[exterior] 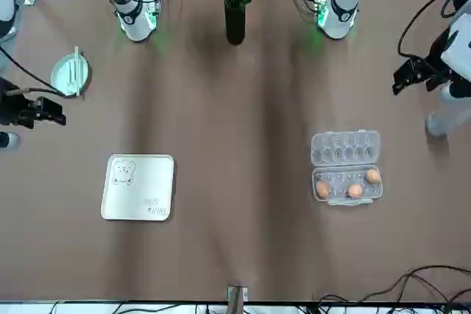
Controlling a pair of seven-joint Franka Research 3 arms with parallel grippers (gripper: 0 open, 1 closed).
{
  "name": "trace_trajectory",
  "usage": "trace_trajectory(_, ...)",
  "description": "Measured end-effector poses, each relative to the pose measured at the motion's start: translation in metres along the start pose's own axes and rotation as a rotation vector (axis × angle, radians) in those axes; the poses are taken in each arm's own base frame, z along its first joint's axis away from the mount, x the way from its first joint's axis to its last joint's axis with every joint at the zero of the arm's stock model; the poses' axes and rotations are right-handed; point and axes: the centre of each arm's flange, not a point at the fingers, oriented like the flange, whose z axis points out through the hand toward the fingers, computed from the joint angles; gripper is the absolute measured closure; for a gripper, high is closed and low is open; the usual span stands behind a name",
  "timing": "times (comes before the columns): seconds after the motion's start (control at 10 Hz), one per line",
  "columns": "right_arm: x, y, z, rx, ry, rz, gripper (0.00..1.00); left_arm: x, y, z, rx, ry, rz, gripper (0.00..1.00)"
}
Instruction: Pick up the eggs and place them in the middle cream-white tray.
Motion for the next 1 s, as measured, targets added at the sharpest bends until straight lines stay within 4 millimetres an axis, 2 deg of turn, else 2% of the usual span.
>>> trace_trajectory(0.3,0.001,0.000,-0.001,-0.001,0.007,0.004,0.00,0.003,0.001,0.003,-0.001,0.000,0.001,0.00)
trace_trajectory(0.5,0.002,0.000,-0.001,-0.001,0.018,0.004,0.00,0.020,0.003,0.016,-0.009,0.038,0.000,0.00)
trace_trajectory(0.6,0.003,0.000,0.000,-0.001,0.017,0.005,0.00,0.035,0.004,0.029,-0.014,0.057,0.000,0.00)
trace_trajectory(1.0,0.004,0.000,0.003,-0.001,0.011,0.004,0.00,0.084,0.016,0.104,-0.025,0.060,0.006,0.00)
